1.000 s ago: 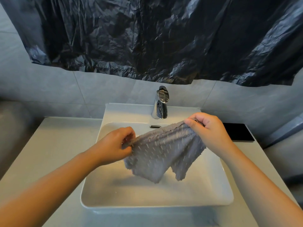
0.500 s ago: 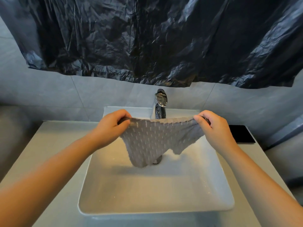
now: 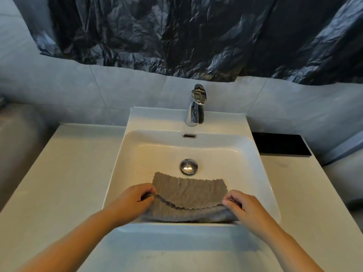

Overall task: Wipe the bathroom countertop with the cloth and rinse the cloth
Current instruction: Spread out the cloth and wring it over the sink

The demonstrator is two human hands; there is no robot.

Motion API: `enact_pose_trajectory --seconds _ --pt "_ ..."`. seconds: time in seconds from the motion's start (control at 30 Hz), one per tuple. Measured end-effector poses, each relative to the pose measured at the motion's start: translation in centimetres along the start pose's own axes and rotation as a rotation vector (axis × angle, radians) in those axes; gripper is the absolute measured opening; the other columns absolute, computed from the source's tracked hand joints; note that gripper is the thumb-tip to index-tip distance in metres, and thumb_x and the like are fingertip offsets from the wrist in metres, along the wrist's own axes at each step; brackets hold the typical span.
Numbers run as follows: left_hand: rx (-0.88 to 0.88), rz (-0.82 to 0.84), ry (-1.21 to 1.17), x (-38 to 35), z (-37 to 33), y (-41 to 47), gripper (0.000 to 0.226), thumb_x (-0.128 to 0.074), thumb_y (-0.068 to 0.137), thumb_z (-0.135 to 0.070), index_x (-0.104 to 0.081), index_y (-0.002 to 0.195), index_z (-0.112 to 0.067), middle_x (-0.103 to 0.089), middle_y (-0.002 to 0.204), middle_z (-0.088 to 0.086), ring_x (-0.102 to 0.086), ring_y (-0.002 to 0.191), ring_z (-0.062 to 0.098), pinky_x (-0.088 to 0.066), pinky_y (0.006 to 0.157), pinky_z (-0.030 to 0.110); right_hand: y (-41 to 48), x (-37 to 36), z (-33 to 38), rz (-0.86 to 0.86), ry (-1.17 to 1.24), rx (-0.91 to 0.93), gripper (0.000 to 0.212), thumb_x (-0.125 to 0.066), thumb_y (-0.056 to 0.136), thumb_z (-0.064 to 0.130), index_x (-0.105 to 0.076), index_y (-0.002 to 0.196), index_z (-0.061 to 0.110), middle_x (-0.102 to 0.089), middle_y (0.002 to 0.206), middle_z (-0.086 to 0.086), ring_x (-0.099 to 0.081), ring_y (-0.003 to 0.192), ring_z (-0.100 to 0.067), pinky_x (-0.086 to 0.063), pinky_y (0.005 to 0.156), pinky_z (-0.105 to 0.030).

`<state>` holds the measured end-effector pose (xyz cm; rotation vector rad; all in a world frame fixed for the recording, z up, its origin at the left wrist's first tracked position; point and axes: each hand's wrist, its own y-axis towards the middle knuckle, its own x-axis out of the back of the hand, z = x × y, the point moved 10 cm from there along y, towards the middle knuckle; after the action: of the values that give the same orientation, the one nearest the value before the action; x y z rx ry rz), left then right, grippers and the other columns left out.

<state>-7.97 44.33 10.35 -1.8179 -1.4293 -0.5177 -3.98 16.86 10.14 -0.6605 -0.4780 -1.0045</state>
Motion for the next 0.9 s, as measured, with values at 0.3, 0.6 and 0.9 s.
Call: enact_pose_trajectory --seconds 0.3,0.6,0.9 --pt "0.060 -0.086 -0.070 0.3 2.4 4.0 0.013 -0.053 0.092 -0.014 -0.061 0.091 -0.024 -0.063 0.089 -0.004 -0.057 0.082 0.009 -0.044 0.062 0.014 3.2 1.0 -2.8 0.044 -0.032 -0.114 0.007 -0.060 0.092 0.026 -0.064 0.086 0.028 -0.065 0.085 0.009 -0.060 0.083 -0.007 -0.045 0.066 -0.014" --pt "0.175 -0.184 0.046 -0.2 5.5 10.4 0.012 -0.053 0.093 -0.014 -0.063 0.092 -0.020 -0.063 0.087 -0.004 -0.055 0.078 0.008 -0.038 0.061 0.015 9.4 0.0 -5.8 -0.004 -0.243 -0.178 0.013 -0.052 0.096 0.017 -0.065 0.095 0.022 -0.065 0.094 0.004 -0.059 0.085 -0.010 -0.044 0.071 -0.014" --pt "0.006 -0.173 0.291 -0.9 5.1 12.6 0.007 -0.058 0.090 -0.028 -0.062 0.094 -0.025 -0.056 0.097 -0.006 -0.051 0.085 0.010 -0.041 0.074 0.021 11.6 -0.4 -6.1 -0.037 -0.299 -0.106 0.012 -0.055 0.095 0.024 -0.063 0.104 0.027 -0.059 0.103 0.014 -0.058 0.093 -0.006 -0.041 0.078 -0.009"
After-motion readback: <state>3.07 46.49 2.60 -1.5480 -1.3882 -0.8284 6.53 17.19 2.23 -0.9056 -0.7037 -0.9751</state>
